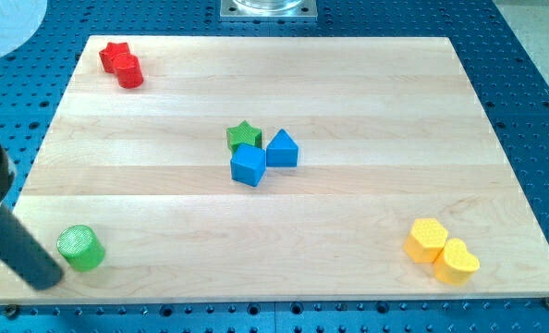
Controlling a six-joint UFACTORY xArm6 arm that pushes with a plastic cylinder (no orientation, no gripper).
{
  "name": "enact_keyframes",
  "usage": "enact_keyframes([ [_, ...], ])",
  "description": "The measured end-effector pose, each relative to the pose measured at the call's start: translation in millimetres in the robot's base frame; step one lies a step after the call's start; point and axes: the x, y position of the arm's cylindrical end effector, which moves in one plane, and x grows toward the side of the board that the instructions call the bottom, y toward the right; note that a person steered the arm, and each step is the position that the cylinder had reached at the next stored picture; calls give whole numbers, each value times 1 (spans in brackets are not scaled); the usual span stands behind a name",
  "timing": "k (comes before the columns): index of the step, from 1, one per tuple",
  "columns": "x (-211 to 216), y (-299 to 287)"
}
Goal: Push the green circle into the green star
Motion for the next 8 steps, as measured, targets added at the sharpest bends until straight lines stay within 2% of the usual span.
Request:
enact_keyframes([
  [1,-35,77],
  [2,-4,99],
  [3,-1,136],
  [4,-53,141],
  [5,-68,141],
  [6,-63,106],
  [7,-97,114],
  [8,-104,118],
])
